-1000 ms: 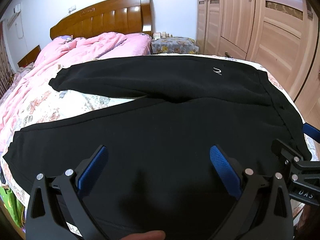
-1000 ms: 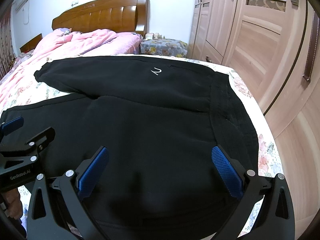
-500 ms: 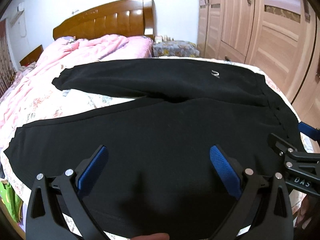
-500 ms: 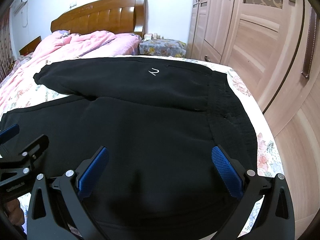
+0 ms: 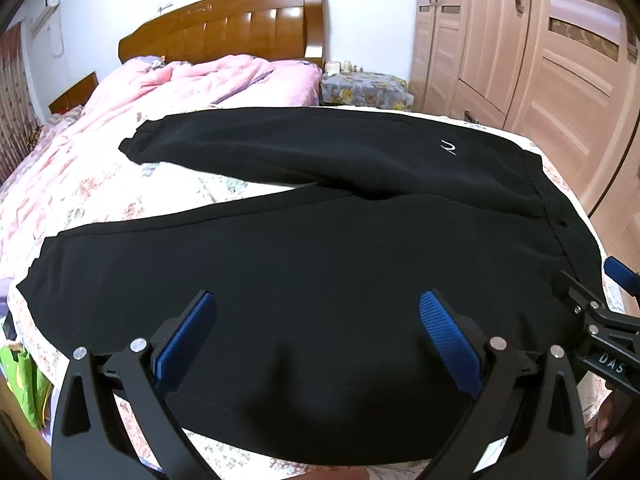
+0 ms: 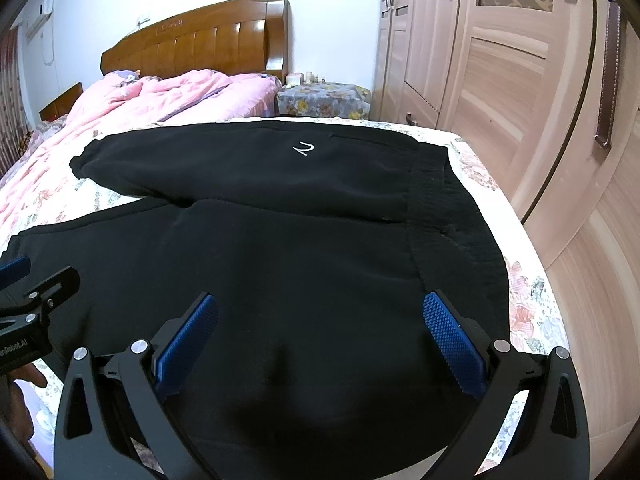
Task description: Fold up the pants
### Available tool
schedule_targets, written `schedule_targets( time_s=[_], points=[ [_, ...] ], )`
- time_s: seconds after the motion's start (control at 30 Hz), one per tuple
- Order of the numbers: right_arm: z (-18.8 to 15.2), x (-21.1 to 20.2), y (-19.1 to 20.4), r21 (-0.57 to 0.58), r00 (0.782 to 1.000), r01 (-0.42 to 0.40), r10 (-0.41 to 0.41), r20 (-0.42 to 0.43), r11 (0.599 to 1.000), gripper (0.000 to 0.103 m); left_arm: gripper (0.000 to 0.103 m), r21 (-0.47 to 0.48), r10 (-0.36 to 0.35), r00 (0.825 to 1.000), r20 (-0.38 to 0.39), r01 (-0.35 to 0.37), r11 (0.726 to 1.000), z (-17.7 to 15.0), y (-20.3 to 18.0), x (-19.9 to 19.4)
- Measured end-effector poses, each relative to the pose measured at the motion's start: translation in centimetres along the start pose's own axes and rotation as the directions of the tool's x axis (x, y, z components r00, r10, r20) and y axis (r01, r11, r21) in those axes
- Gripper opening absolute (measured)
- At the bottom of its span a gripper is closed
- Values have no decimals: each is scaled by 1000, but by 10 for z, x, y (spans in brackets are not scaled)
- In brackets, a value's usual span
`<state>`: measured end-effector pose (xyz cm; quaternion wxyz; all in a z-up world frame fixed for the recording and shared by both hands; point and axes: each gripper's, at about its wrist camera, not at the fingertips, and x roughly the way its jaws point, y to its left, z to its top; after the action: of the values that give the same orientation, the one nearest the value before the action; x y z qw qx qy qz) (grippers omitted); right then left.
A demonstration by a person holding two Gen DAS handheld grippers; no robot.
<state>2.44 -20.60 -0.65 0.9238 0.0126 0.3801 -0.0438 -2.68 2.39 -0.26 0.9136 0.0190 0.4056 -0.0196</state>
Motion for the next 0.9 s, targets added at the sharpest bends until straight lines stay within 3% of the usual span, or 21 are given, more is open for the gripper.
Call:
schedule_targets(
  time_s=[0.37,0.9],
  points=[
    [2,-4,-2,7,1000,-8,8,13,1000,99,102,8,16,998,58,-16,1000,-2,2,-5],
    [6,3,-22,-26,1000,-2,2,2,1000,99,102,170,5,999,50,-13,985,-7,-9,5]
  ],
)
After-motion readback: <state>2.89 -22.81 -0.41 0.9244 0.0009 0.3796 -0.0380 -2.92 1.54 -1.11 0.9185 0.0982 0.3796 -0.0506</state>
